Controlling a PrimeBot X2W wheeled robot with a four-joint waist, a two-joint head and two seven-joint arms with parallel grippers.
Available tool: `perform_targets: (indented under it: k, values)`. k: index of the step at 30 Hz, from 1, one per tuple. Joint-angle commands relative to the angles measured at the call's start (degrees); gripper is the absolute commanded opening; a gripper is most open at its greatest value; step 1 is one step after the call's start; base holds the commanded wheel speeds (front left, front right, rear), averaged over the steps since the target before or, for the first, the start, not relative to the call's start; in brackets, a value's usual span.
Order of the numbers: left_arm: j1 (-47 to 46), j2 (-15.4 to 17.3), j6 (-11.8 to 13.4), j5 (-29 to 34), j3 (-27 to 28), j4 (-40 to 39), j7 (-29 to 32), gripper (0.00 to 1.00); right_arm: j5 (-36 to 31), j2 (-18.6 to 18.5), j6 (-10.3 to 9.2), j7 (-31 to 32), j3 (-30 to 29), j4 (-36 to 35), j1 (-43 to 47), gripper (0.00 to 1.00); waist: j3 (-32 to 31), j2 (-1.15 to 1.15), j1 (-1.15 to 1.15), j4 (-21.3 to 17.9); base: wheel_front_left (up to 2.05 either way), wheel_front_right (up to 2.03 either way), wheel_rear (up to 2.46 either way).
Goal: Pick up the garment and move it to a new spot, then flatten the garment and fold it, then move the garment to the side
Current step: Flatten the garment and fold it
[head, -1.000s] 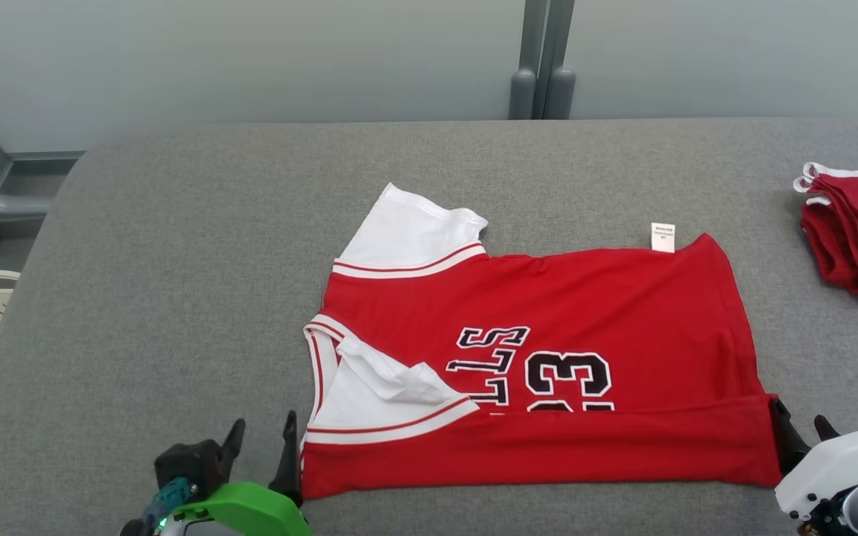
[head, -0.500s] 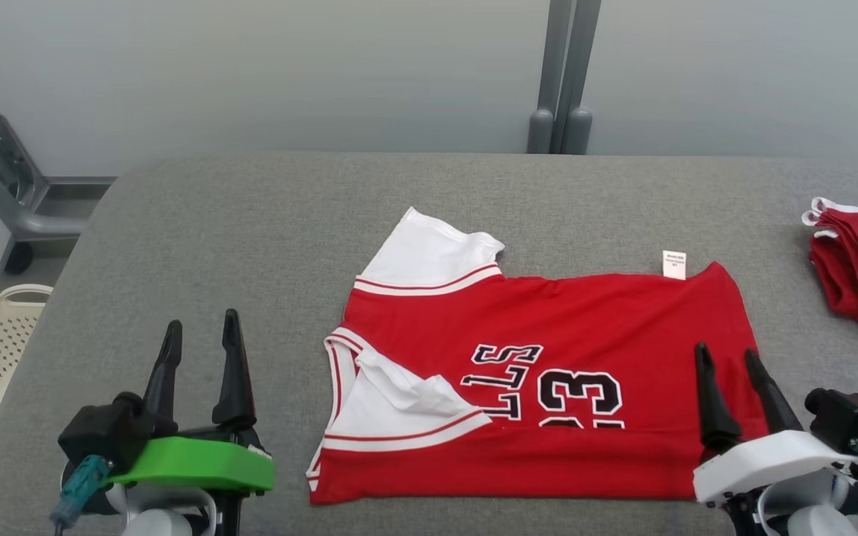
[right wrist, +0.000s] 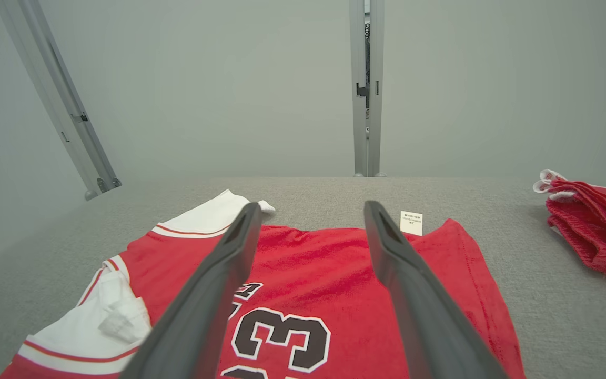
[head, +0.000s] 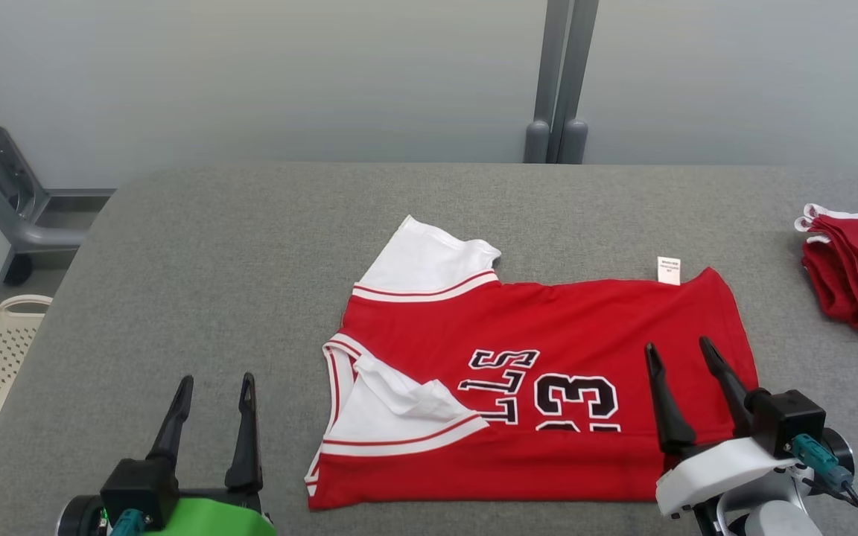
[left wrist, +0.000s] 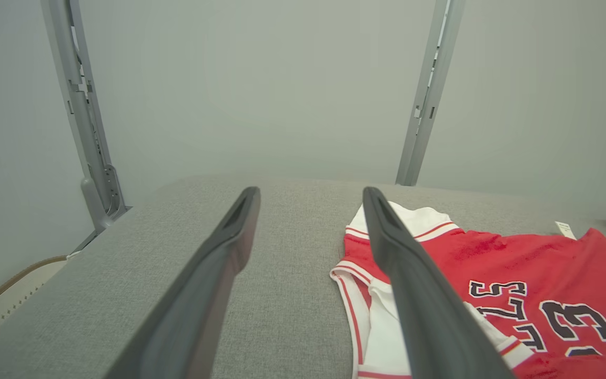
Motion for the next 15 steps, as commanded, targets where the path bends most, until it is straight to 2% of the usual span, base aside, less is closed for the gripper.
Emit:
perform_targets:
  k: [1, 8, 10, 15]
  values:
    - [1.2, -0.2, 0.0, 1.3, 0.5, 0.7, 0.0, 1.00, -1.2, -0.2, -0.01, -0.4, -0.3, 0.3, 0.7, 1.00, -0.2, 0.00, 0.00, -0.2, 0.00, 0.00, 0.00]
    - [3.7, -0.8, 1.1, 4.3, 1.6, 5.3, 0.0, 1.00, -3.2, -0.2, -0.01, -0.4, -1.5, 2.2, 2.6, 1.00, -1.3, 0.00, 0.00, -0.7, 0.00, 0.00, 0.00]
    - [4.3, -0.1, 1.7, 6.1, 1.1, 8.2, 0.0, 1.00, -3.3, -0.2, -0.01, -0.4, -1.8, 2.9, 2.7, 1.00, -1.5, 0.00, 0.00, -0.9, 0.00, 0.00, 0.00]
    - [2.4, -0.3, 2.4, 5.9, 1.9, 11.7, 0.0, 1.00, -2.2, -0.2, -0.01, -0.4, -1.9, 4.9, 2.9, 1.00, -1.9, 0.00, 0.00, -1.0, 0.00, 0.00, 0.00]
